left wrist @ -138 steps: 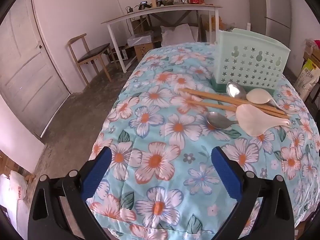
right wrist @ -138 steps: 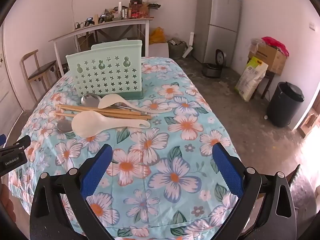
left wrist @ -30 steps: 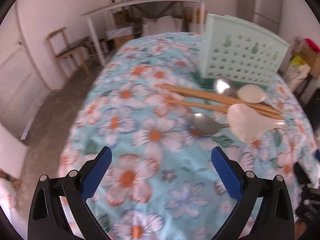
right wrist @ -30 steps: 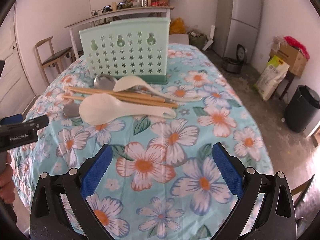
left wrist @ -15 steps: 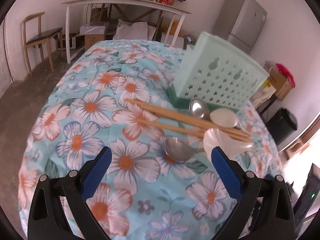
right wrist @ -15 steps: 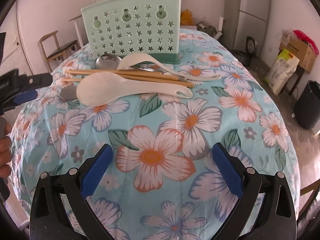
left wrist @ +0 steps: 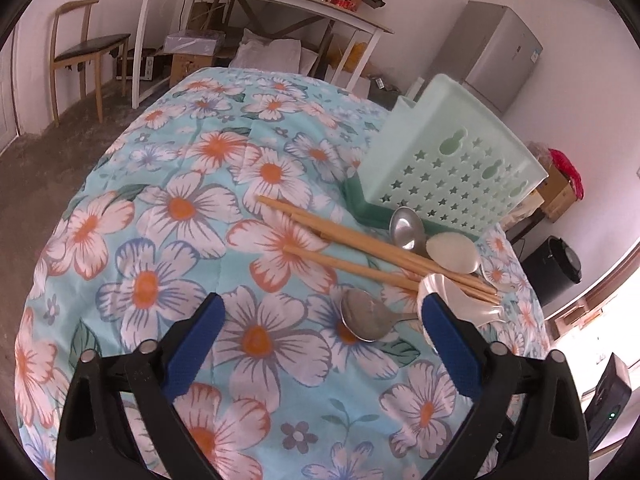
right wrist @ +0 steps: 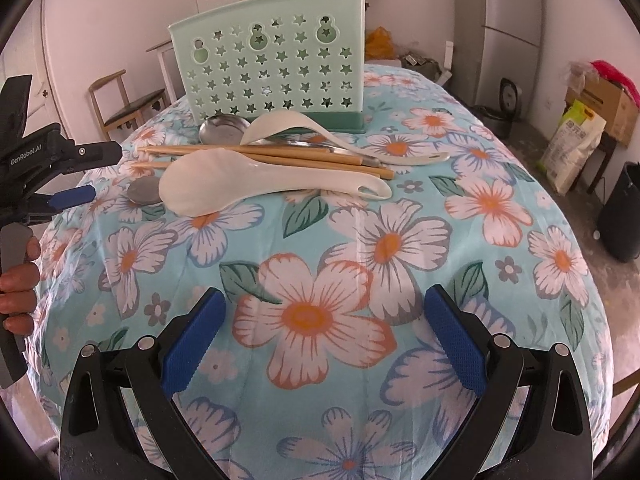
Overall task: Organize utensils
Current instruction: 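Reach the left tool to the metal spoon and close on it, then grasp the white rice paddle with the right tool while the left tool holds the metal spoon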
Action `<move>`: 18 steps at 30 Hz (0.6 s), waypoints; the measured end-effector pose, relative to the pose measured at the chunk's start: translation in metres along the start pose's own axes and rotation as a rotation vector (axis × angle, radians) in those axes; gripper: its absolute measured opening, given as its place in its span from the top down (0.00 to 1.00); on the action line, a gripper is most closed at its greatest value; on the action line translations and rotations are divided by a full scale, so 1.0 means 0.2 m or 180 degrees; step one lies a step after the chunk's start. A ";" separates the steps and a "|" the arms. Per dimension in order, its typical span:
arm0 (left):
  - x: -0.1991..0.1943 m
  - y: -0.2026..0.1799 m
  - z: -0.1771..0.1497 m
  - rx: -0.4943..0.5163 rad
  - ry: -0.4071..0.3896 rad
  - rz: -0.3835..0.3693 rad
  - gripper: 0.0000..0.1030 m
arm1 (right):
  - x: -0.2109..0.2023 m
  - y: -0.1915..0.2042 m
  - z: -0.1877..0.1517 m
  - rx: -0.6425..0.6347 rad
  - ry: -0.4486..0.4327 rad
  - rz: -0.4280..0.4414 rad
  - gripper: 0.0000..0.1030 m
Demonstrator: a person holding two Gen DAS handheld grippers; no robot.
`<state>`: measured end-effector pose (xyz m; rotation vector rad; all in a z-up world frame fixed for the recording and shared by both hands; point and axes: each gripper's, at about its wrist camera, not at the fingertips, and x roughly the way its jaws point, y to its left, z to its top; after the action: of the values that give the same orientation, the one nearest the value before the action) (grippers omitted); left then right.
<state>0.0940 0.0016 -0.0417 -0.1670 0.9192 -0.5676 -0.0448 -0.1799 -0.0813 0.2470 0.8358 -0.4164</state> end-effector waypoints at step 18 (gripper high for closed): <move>0.11 0.13 -0.05 -0.0852 0.0470 -0.0744 0.78 | 0.01 0.01 -0.01 -0.0038 -0.0024 -0.0020 0.07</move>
<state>0.1066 0.0123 -0.0736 -0.4837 1.1266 -0.6777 -0.0436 -0.1790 -0.0836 0.2317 0.8317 -0.4181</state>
